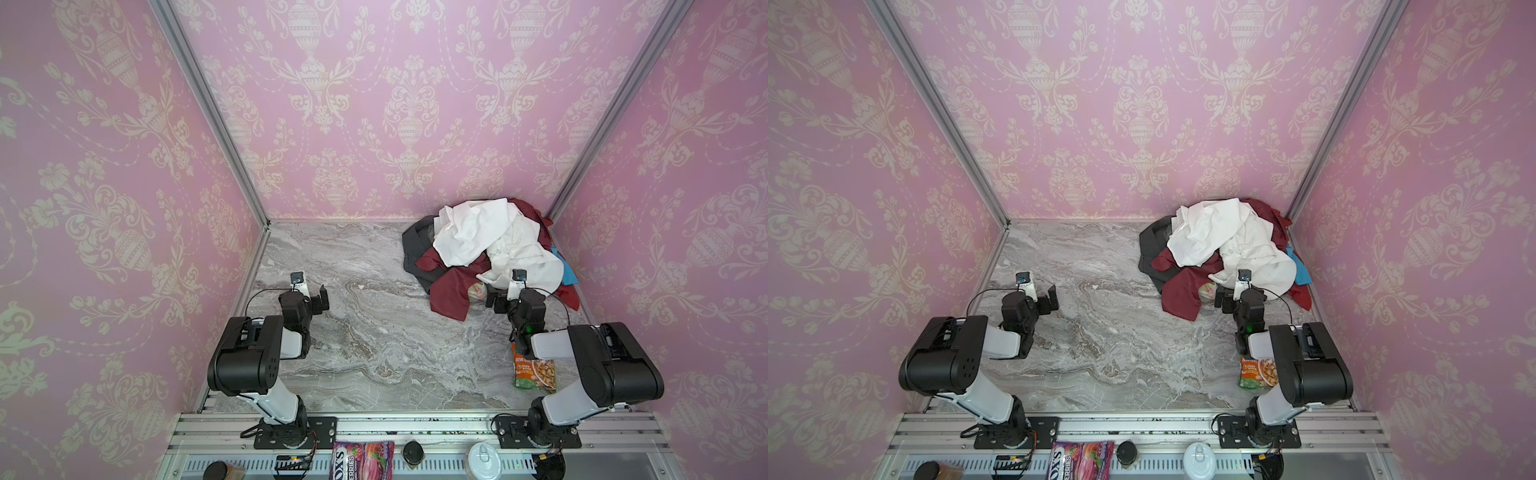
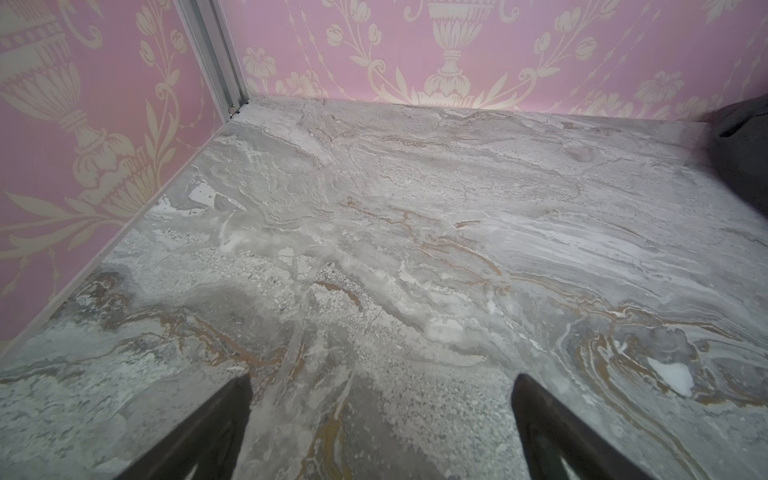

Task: Pick out a specific cloth from the pile

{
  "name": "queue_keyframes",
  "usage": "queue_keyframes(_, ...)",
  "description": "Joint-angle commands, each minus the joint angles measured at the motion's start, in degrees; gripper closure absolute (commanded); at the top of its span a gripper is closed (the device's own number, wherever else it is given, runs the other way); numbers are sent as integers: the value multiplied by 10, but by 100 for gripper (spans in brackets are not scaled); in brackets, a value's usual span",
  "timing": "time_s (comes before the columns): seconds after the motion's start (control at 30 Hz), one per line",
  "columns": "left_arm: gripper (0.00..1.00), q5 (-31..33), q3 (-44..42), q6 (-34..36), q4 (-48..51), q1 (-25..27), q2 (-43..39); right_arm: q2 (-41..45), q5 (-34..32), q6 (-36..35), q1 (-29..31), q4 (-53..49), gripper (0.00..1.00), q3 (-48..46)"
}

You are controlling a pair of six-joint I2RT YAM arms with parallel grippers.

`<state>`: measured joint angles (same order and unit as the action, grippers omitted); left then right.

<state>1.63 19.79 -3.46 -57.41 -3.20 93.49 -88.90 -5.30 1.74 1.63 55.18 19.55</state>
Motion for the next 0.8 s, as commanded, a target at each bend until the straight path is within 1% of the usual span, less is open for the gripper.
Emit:
queue_keyframes(0.0,1,-5,8,14,-2,-1,2,3,7,13,-2,4,0,7)
queue_keyframes(0.6,1,-15,7,9,-3,-7,2,2,-2,13,0,11,0,3)
queue_keyframes(0.7,1,-18,5,9,-6,-7,1,7,-16,10,7,36,0,-11)
queue_keyframes(0.77,1,-19,4,10,-7,-7,0,20,-29,6,14,33,0,-16)
